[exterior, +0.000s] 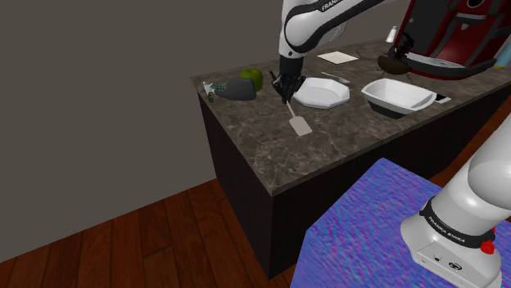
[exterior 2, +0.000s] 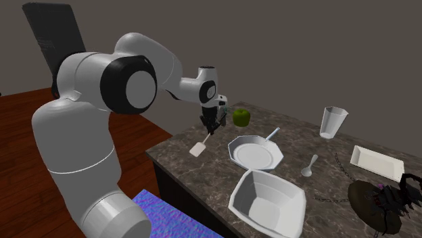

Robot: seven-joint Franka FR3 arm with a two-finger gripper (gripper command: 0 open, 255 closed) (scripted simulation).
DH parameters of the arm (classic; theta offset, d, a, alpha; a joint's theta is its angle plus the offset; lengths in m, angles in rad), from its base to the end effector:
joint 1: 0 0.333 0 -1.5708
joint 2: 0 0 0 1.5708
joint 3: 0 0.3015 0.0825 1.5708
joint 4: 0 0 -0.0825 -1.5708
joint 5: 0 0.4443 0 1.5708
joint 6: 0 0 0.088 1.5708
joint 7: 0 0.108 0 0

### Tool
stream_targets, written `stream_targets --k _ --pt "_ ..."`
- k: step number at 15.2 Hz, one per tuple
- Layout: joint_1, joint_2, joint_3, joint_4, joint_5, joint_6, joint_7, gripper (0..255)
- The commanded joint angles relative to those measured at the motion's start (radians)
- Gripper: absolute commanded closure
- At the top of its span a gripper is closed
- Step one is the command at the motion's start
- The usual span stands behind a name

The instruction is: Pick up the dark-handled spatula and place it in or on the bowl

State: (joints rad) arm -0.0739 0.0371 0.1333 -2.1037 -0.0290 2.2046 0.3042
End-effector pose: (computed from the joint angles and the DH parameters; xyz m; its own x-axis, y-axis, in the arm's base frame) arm 0.6059 0.0348 0.3590 0.9718 -0.2261 0.0669 -0.2266 -0.9740 -0.0006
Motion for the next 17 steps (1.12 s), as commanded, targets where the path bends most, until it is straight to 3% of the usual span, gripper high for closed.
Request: stream_targets --k 1,15,17 --pt "-0.001 -0.012 -0.001 0.014 0.003 -0.026 -0.004 255" --pt "-0.002 -0.067 -0.002 0.142 0.013 -0.209 -0.013 255" --pt "-0.012 -0.093 -0.012 0.120 0.018 -0.212 -0.036 255"
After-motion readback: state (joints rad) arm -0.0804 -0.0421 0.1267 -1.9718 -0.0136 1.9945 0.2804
